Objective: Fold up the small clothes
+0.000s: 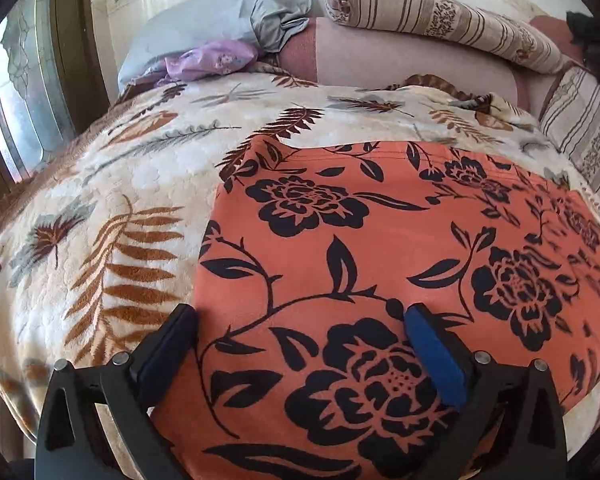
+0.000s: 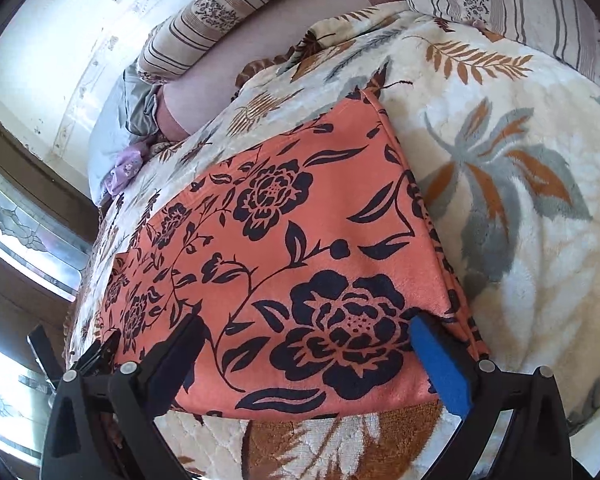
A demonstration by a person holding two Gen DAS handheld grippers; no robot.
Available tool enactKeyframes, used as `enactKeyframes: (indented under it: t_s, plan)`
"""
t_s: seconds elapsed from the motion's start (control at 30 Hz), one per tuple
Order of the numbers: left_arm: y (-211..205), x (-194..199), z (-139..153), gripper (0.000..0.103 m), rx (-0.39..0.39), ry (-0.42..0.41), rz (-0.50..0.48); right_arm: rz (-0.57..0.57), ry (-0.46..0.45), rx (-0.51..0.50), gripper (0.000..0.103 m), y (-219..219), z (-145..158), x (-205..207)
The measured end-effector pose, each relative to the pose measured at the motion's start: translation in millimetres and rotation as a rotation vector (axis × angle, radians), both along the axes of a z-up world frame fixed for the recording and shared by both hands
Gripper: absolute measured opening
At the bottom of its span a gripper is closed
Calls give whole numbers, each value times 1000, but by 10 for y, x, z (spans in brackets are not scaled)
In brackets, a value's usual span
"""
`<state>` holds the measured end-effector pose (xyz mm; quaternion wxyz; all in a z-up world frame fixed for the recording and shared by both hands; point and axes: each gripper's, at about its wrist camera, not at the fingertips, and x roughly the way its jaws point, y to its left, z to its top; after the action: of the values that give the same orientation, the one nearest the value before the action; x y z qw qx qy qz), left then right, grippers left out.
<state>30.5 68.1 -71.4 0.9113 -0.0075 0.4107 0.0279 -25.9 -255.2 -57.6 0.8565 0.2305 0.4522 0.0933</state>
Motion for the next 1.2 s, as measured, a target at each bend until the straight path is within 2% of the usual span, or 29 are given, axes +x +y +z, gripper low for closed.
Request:
enactKeyframes:
  t_s: [0.17, 0.37, 0.47, 0.97, 1.13, 1.2]
  plan:
    - [124, 45, -54, 103, -93, 19, 26, -5, -19, -52, 103, 75, -9, -21]
    - [107, -20, -47, 103, -86, 5, 31, 52, -30, -196, 103, 264, -13, -50]
    - [109, -29, -49, 103, -87, 0, 35, 61, -29, -226, 103, 288, -20, -51]
    - [119, -83, -61, 103, -90, -28, 34, 24, -21, -137, 103, 185, -14, -35]
    - [119, -106, -62, 103, -91, -44, 34, 16, -28, -62, 103, 87, -1, -39]
    - [137, -112, -55, 103, -101, -41, 25, -1, -35, 8, 102, -8, 19, -69]
